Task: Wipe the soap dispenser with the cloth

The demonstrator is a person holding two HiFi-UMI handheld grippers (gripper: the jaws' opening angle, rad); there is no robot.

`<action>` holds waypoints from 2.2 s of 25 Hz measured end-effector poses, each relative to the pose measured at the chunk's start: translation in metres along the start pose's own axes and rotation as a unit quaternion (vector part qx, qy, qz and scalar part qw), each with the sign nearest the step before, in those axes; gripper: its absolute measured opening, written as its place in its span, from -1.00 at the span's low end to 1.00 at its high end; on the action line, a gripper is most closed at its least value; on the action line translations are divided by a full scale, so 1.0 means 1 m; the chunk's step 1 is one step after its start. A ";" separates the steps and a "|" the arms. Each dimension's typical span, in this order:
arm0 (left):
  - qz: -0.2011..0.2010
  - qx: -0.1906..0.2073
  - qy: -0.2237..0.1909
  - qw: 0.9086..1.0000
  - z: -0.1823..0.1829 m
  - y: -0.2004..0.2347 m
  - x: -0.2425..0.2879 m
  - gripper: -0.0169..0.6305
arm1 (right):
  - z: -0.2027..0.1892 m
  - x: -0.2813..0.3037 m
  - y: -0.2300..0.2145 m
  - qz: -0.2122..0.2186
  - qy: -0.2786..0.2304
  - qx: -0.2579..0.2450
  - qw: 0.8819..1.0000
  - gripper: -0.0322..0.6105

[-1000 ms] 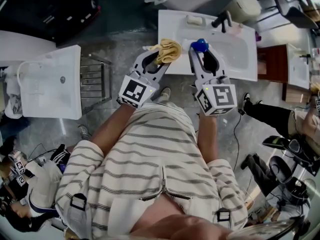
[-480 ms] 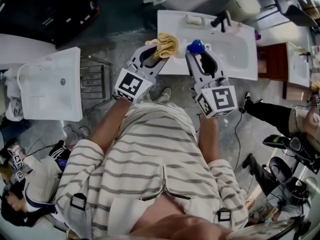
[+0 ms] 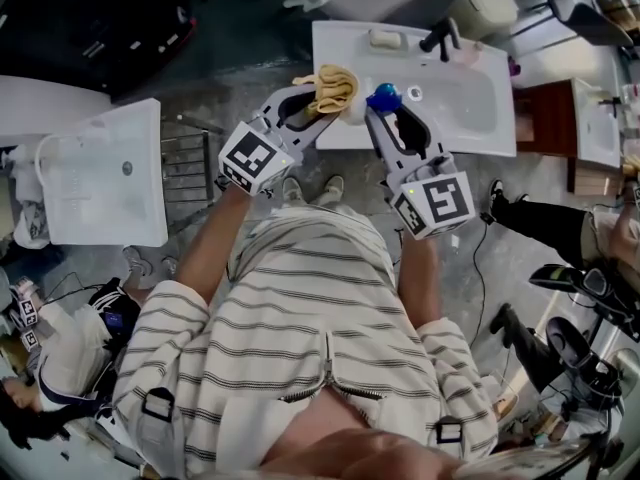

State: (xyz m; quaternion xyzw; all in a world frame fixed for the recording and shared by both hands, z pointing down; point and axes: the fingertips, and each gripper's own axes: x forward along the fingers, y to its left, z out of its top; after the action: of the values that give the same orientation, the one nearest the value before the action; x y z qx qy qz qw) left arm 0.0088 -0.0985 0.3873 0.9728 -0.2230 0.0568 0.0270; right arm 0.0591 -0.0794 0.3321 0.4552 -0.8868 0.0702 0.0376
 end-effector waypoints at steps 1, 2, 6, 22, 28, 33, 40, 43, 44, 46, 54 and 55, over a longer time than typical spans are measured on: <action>-0.008 0.003 0.003 1.000 -0.001 -0.001 0.000 -0.60 | 0.000 0.000 0.002 0.003 -0.001 -0.001 1.000 -0.51; -0.018 0.007 0.007 1.000 -0.002 -0.002 0.001 -0.60 | 0.000 0.000 0.003 0.006 -0.003 0.000 1.000 -0.51; -0.059 0.031 0.020 0.998 -0.002 -0.007 0.000 -0.60 | -0.001 -0.003 0.008 0.018 -0.010 0.006 1.000 -0.51; -0.151 0.058 0.033 0.986 0.000 -0.022 -0.001 -0.61 | 0.002 -0.014 0.038 0.084 -0.014 -0.012 0.996 -0.51; -0.175 0.059 0.045 0.982 -0.006 -0.028 0.009 -0.61 | 0.004 -0.022 0.042 0.110 -0.022 -0.003 0.994 -0.51; -0.187 0.048 0.051 0.980 -0.013 -0.032 0.015 -0.61 | 0.004 -0.025 0.043 0.116 -0.022 0.001 0.993 -0.51; -0.195 0.041 0.072 0.977 -0.028 -0.039 0.022 -0.61 | 0.006 -0.030 0.037 0.118 -0.030 0.016 0.992 -0.51; -0.196 0.035 0.075 0.977 -0.031 -0.040 0.023 -0.61 | 0.005 -0.032 0.034 0.115 -0.030 0.018 0.993 -0.51; -0.197 0.033 0.076 0.977 -0.032 -0.041 0.022 -0.61 | 0.005 -0.032 0.033 0.115 -0.031 0.019 0.993 -0.51; -0.196 0.031 0.079 0.977 -0.033 -0.041 0.020 -0.61 | 0.006 -0.032 0.033 0.114 -0.032 0.020 0.993 -0.51; -0.189 0.013 0.072 0.979 -0.036 -0.037 0.007 -0.61 | 0.004 -0.027 0.035 0.119 -0.032 0.023 0.992 -0.51; -0.188 0.010 0.069 0.980 -0.036 -0.037 0.004 -0.61 | 0.004 -0.026 0.036 0.119 -0.031 0.022 0.992 -0.51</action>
State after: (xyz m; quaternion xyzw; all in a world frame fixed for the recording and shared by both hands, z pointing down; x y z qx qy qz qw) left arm 0.0252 -0.0640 0.4224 0.9913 -0.0336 0.1204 0.0425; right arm 0.0448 -0.0381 0.3217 0.3495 -0.9335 0.0796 -0.0088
